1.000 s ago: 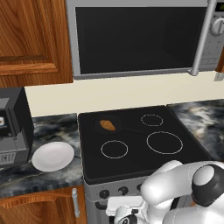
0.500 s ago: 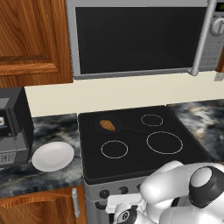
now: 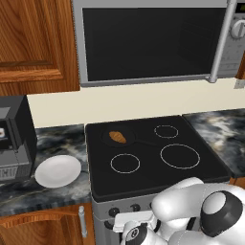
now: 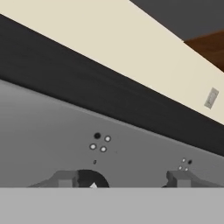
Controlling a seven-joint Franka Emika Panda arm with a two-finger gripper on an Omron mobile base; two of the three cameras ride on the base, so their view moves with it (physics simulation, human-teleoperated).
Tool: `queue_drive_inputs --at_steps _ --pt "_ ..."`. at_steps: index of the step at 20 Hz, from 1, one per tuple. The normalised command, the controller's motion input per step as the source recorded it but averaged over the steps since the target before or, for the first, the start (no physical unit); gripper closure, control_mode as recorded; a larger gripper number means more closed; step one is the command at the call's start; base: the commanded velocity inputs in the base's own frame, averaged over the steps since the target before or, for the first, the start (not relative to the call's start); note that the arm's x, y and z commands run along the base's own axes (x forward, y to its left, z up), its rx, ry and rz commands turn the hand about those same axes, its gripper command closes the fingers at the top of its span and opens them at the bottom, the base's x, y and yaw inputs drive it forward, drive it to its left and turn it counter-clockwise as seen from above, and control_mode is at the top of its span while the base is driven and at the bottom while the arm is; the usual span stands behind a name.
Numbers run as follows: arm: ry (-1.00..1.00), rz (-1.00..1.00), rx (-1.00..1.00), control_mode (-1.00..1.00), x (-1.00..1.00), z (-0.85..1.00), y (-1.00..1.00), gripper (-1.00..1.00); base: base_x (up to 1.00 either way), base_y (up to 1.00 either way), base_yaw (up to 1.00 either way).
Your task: Pick the croissant and place it on the pan. Then turn on the stove to warm the croissant.
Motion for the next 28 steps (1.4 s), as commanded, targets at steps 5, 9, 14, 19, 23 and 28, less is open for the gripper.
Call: queue_drive_inputs --at_steps 5,9,14,19,23,28 --pt "0.00 0.01 0.00 -1.00 0.07 -0.37 0.01 -1.00 0.00 0.00 0.00" --pt "0.00 0.04 0.00 -1.00 0.08 -0.36 0.00 -1.00 0.00 0.00 0.00" --pt "0.01 0.05 0.01 -1.00 0.06 -0.35 0.00 -1.00 0.00 0.00 0.00" --pt "0.04 0.07 0.01 -1.00 0.06 -0.48 0.00 -1.00 0.00 0.00 0.00" --pt "0.04 0.08 0.00 -1.00 0.01 -0.57 0.00 -1.00 0.00 0.00 0.00" --pt "0.03 0.09 0.00 -1.00 0.07 -0.53 0.00 -1.00 0.00 0.00 0.00"
